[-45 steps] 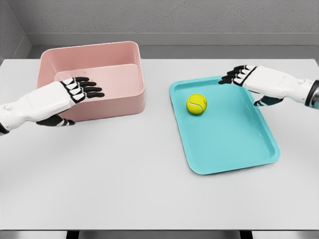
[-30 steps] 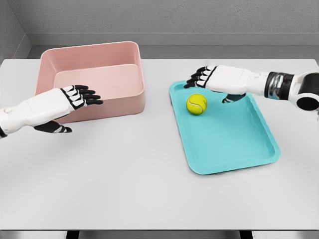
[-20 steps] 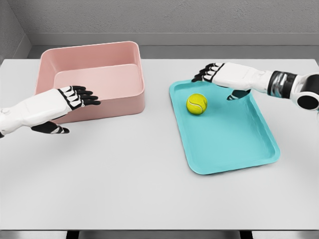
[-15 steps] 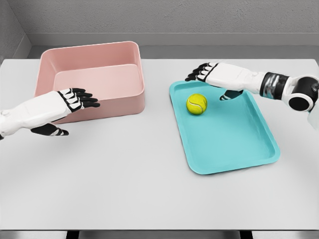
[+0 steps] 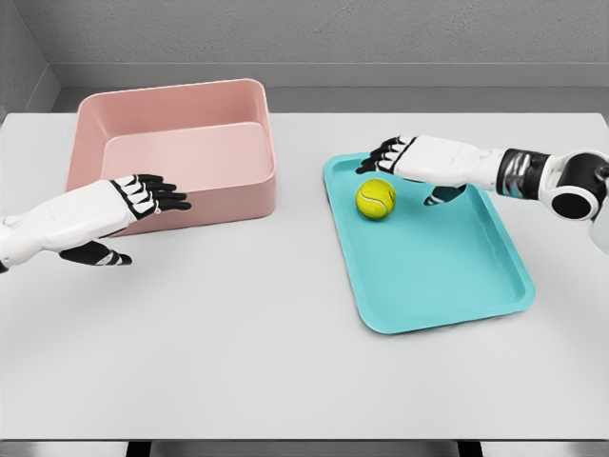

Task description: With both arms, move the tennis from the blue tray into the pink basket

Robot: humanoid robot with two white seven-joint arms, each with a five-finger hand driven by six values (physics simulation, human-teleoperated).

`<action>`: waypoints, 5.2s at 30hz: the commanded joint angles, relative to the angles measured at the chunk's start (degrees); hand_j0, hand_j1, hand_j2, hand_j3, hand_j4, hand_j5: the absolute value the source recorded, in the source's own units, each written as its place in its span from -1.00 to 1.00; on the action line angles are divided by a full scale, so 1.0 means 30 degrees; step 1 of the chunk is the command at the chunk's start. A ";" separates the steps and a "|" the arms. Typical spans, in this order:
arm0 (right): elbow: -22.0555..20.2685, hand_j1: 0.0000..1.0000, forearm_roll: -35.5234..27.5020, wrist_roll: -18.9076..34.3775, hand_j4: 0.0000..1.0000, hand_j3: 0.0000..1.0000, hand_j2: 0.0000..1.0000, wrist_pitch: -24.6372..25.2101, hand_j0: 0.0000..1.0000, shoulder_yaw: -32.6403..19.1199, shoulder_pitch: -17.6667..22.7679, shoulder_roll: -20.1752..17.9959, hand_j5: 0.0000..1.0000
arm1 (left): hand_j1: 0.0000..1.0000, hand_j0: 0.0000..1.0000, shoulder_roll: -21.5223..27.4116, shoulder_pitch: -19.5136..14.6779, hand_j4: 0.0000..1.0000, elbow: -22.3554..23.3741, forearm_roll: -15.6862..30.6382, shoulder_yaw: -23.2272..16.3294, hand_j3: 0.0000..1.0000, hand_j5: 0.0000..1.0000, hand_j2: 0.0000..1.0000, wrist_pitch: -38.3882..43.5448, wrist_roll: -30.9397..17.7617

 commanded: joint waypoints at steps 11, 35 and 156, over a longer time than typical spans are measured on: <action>0.0189 1.00 -0.0110 0.0131 1.00 1.00 1.00 0.0022 1.00 0.0036 0.0000 0.0840 1.00 | 1.00 1.00 0.0014 0.0058 1.00 -0.0002 0.0199 0.0009 1.00 1.00 1.00 0.0008 0.0012; 0.0833 0.95 -0.0110 0.0366 0.95 0.95 0.95 0.0022 0.95 0.0007 0.0322 0.1514 0.95 | 1.00 1.00 0.0014 0.0088 1.00 -0.0002 0.0551 -0.0020 1.00 1.00 1.00 0.0008 0.0012; -0.2360 0.11 -0.0110 0.0688 0.11 0.11 0.11 0.0022 0.11 -0.0169 0.0410 0.0460 0.11 | 1.00 1.00 0.0541 0.0938 1.00 -0.0324 0.1078 0.0156 1.00 1.00 1.00 0.0008 0.0041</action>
